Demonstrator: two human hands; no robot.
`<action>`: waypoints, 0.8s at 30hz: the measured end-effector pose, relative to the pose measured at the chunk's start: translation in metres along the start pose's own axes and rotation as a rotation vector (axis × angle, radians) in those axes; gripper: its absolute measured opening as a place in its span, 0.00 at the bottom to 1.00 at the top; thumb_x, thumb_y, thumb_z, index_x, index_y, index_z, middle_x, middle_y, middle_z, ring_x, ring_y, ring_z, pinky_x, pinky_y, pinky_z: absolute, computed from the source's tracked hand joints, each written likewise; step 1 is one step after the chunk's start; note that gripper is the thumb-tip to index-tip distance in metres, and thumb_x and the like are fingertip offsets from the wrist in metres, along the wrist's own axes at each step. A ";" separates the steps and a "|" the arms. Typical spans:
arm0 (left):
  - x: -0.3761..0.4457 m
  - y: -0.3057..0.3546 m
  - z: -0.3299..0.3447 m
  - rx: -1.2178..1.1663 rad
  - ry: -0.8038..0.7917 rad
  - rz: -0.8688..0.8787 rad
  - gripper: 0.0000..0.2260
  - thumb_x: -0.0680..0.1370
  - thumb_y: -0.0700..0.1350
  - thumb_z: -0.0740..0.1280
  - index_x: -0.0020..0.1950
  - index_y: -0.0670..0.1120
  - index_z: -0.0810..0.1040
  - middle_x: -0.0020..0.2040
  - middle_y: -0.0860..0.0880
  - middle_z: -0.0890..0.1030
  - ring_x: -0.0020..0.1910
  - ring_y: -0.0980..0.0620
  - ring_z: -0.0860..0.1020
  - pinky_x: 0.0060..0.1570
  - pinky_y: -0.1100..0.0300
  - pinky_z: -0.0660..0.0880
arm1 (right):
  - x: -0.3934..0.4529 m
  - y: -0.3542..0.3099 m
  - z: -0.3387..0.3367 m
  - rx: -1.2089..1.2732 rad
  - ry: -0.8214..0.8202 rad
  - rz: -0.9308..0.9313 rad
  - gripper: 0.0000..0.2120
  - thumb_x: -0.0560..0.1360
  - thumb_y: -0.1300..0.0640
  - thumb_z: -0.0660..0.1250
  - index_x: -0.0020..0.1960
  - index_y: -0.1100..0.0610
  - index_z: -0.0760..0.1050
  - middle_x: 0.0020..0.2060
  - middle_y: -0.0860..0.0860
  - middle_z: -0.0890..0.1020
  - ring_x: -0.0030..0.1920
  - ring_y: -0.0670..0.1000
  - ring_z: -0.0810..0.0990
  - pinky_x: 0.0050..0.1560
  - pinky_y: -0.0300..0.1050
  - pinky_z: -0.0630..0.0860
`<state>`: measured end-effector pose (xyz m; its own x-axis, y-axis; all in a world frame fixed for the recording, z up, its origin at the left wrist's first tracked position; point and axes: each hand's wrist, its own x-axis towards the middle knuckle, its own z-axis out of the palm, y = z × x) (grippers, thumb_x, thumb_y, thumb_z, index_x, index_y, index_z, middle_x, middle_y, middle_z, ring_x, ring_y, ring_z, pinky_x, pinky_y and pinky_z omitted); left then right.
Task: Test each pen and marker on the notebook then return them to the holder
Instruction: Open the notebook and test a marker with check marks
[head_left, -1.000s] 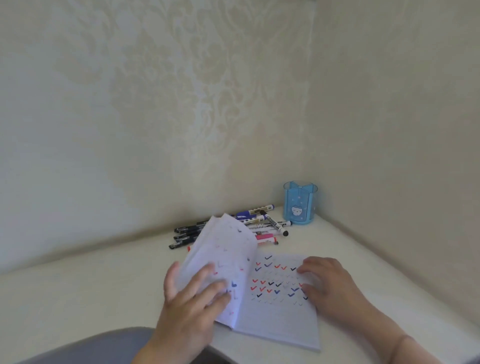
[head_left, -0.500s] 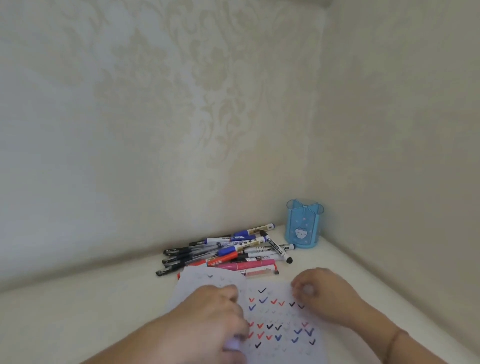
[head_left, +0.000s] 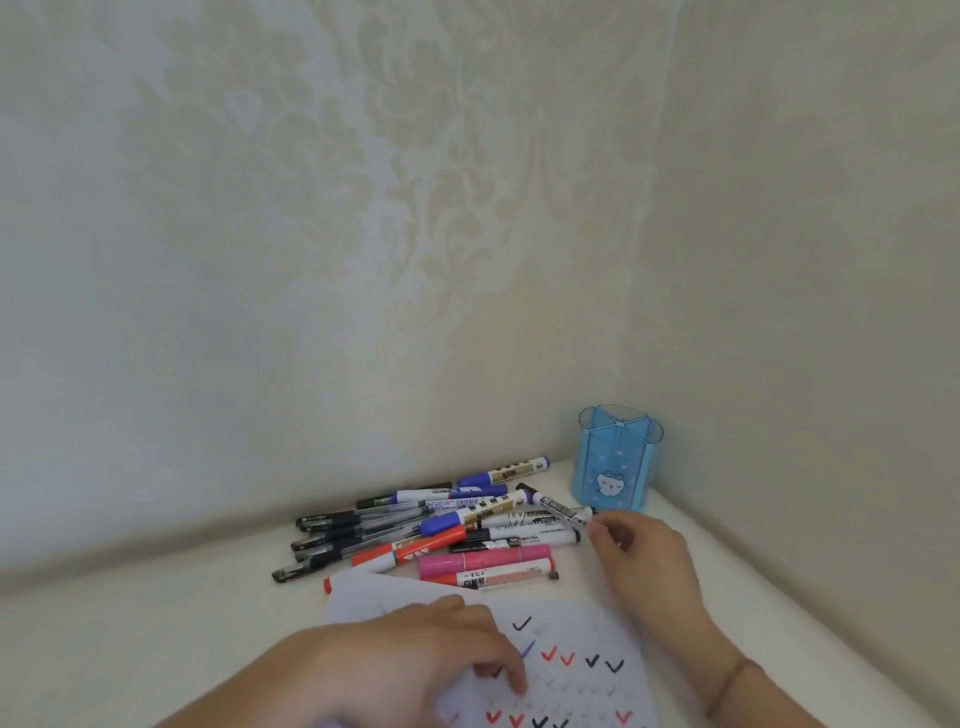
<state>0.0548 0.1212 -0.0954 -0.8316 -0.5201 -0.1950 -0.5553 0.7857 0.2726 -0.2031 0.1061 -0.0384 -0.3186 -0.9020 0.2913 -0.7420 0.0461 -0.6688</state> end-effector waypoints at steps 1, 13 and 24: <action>-0.004 0.004 -0.014 0.040 0.028 -0.008 0.08 0.62 0.72 0.70 0.36 0.77 0.72 0.49 0.65 0.73 0.44 0.68 0.70 0.47 0.64 0.71 | 0.000 0.005 -0.008 0.114 0.054 0.021 0.04 0.76 0.52 0.68 0.44 0.47 0.81 0.40 0.44 0.84 0.42 0.47 0.80 0.39 0.38 0.70; -0.026 0.056 -0.054 0.000 0.127 0.023 0.21 0.77 0.50 0.66 0.66 0.65 0.63 0.66 0.63 0.60 0.66 0.62 0.61 0.64 0.59 0.64 | -0.037 -0.022 -0.042 0.424 0.002 -0.204 0.15 0.69 0.38 0.65 0.38 0.51 0.77 0.24 0.46 0.74 0.26 0.44 0.68 0.29 0.36 0.68; 0.041 0.059 -0.092 -0.252 0.352 -0.310 0.24 0.73 0.72 0.55 0.58 0.58 0.72 0.49 0.58 0.82 0.43 0.58 0.80 0.47 0.56 0.79 | -0.039 -0.019 -0.044 0.698 -0.305 0.027 0.09 0.68 0.59 0.76 0.37 0.59 0.77 0.26 0.57 0.81 0.22 0.52 0.74 0.22 0.35 0.67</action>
<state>-0.0129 0.1157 -0.0001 -0.5578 -0.8298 0.0143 -0.7249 0.4955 0.4784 -0.2028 0.1595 -0.0070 -0.0791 -0.9877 0.1346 -0.1590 -0.1208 -0.9799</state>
